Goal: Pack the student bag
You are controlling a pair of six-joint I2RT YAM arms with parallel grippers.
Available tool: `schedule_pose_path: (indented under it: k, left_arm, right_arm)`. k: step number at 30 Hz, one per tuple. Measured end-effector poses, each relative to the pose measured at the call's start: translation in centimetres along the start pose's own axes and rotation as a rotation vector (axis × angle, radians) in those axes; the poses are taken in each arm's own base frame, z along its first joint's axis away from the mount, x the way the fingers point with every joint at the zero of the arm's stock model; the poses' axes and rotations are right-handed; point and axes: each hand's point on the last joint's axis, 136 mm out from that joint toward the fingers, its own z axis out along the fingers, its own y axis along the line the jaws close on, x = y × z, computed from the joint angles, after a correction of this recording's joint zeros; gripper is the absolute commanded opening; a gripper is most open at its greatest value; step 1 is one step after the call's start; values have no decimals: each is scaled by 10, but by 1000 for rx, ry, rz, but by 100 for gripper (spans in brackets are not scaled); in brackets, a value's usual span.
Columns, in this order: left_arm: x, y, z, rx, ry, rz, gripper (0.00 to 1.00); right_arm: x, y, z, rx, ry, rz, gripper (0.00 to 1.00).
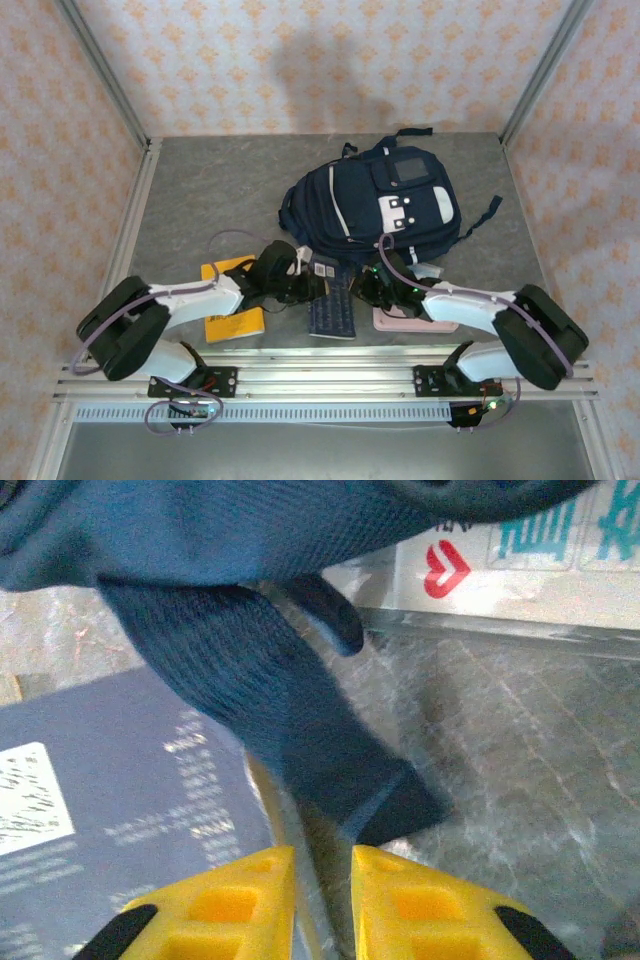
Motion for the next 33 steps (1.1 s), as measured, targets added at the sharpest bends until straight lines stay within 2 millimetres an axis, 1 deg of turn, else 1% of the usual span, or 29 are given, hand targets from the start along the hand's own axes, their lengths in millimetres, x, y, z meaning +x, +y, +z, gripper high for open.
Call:
schedule_pose_path:
  k: [2, 3, 5, 7, 8, 10, 11, 14, 17, 21, 23, 26, 28, 30, 31, 33]
  left_arm:
    - [-2, -11, -16, 3, -20, 50, 0]
    - [-3, -16, -24, 5, -30, 75, 0]
    - [-7, -29, -43, 10, -61, 131, 0]
    - [-12, -44, -61, 29, -93, 178, 0]
    - [-15, -52, -70, 43, -110, 201, 0]
    - [-20, -65, -86, 69, -140, 235, 0]
    - [-22, -71, -92, 80, -152, 249, 0]
    - [-27, -79, -104, 97, -171, 266, 0]
    - [-29, -78, -108, 101, -172, 257, 0]
    - [-34, -75, -116, 102, -188, 234, 0]
    - [-39, -78, -125, 126, -213, 221, 0]
    - [-46, -90, -136, 185, -246, 208, 0]
    - [-48, -98, -139, 223, -252, 207, 0]
    - [-47, -105, -141, 257, -246, 203, 0]
    - [-47, -109, -142, 280, -243, 202, 0]
    - [-47, -114, -144, 302, -241, 201, 0]
  right_arm:
    - [-3, 9, -13, -23, -16, -37, 42]
    - [-6, 14, -19, -39, -28, -56, 47]
    - [-11, 29, -37, -86, -58, -108, 63]
    - [-16, 44, -54, -142, -91, -160, 74]
    - [-18, 52, -64, -177, -107, -193, 79]
    - [-19, 64, -79, -227, -125, -241, 82]
    - [-19, 70, -86, -249, -130, -265, 84]
    - [-20, 89, -103, -297, -129, -333, 86]
    - [-20, 107, -116, -338, -122, -385, 86]
    - [-19, 121, -128, -377, -113, -427, 88]
    - [-18, 128, -129, -394, -93, -441, 89]
    - [-15, 136, -123, -404, -48, -451, 92]
    - [-13, 141, -117, -417, -18, -453, 95]
    - [-10, 145, -112, -434, 13, -451, 95]
    - [-8, 147, -111, -447, 25, -449, 93]
    - [-6, 155, -109, -485, 52, -443, 80]
